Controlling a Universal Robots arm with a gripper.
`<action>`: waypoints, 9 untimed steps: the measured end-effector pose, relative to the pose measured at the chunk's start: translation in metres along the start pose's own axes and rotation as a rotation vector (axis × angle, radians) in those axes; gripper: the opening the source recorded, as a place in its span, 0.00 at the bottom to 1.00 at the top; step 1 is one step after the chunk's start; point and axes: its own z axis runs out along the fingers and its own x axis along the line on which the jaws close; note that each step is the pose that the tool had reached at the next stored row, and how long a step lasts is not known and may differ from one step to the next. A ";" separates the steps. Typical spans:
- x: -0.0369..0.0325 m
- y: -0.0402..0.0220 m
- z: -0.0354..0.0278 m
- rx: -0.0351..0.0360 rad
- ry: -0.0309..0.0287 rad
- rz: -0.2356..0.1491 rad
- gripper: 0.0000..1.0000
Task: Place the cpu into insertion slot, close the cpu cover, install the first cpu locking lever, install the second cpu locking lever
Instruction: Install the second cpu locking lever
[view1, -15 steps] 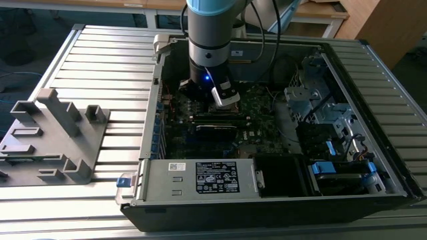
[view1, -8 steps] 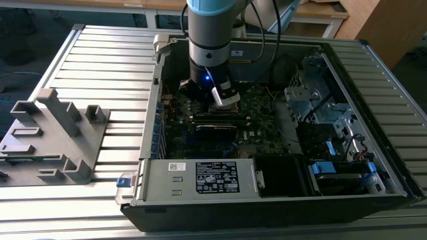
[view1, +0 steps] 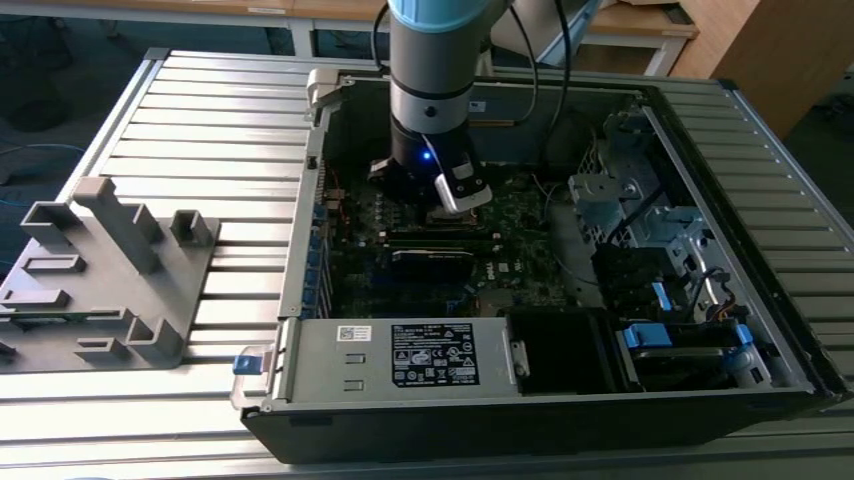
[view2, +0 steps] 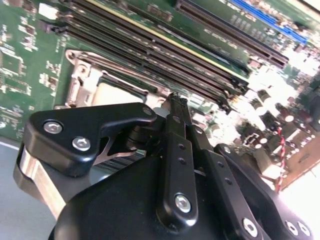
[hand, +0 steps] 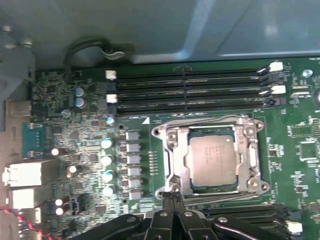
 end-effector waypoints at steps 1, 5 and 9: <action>-0.0021 0.0002 0.0000 0.0000 0.0000 0.000 0.11; -0.0105 0.0011 0.0002 0.0000 0.0000 0.000 0.11; -0.0135 0.0049 0.0005 0.0002 0.0000 0.000 0.11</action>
